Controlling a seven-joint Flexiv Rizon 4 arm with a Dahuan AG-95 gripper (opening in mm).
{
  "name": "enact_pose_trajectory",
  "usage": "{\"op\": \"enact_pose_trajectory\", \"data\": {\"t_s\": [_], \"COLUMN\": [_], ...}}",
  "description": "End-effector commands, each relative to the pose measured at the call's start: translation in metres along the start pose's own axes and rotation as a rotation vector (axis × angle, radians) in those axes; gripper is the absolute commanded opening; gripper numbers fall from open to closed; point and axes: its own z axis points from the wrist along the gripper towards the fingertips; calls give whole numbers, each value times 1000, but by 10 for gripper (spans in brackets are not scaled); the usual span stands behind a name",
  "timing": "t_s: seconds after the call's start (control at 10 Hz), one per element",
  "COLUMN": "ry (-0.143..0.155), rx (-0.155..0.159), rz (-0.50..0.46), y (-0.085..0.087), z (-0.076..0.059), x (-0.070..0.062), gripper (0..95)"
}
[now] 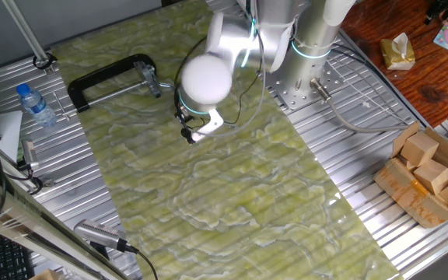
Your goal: Pull up the lever
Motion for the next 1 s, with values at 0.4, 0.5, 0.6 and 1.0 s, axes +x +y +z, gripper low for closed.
{"op": "enact_pose_trajectory", "data": {"t_s": [0.4,0.5,0.6,1.0], "ry": [-34,-46,-66,-127], "rx": [30,35,42,60], "rz": [-33,-47,-56,-61], "y": [-7,-8,-8,-5], "z": [1,2,5,25], "x": [44,53,65,89], "gripper": [190,190,190,380]}}
